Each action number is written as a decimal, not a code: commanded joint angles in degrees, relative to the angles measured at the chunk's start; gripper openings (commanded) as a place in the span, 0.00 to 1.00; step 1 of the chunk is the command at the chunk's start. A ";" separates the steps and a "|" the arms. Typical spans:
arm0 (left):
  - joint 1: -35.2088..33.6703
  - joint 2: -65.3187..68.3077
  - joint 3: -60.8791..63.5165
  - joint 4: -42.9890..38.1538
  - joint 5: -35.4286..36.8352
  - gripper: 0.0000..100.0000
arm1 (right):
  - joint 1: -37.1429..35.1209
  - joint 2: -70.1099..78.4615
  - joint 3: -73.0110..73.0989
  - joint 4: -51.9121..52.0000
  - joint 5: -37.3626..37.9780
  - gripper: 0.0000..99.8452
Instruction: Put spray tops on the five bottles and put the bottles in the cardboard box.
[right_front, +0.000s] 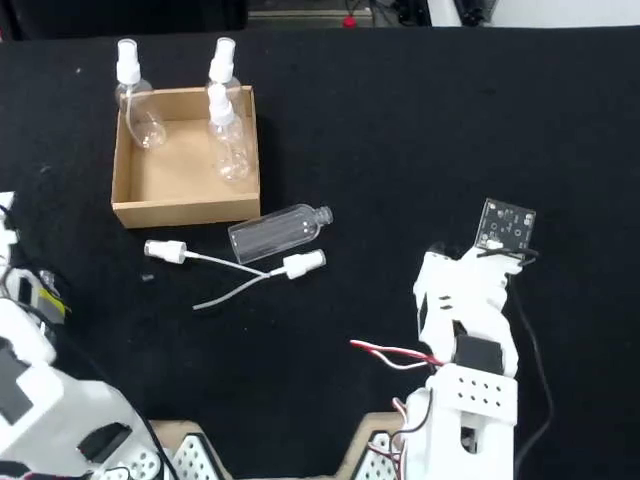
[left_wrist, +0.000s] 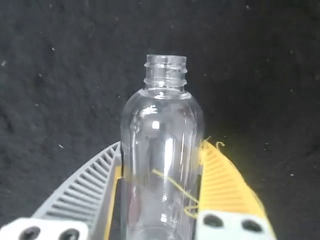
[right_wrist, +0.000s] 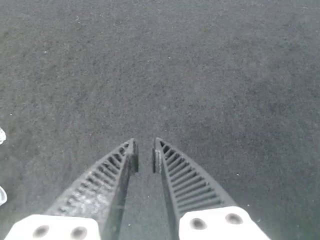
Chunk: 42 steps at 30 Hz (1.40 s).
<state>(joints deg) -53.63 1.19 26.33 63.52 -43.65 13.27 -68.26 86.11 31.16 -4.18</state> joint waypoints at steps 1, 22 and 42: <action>-0.48 4.40 -12.35 11.08 -0.35 0.31 | -0.70 -1.89 -2.33 -1.49 0.00 0.06; 2.15 7.47 -18.86 13.27 -17.49 0.29 | -0.70 -1.89 -2.33 -1.58 0.00 0.06; 4.35 7.38 -10.68 3.87 -12.40 0.29 | -0.70 -1.89 -2.24 -1.58 0.00 0.06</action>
<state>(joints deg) -49.93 9.10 15.96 67.65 -56.31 13.19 -68.26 86.11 31.16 -4.18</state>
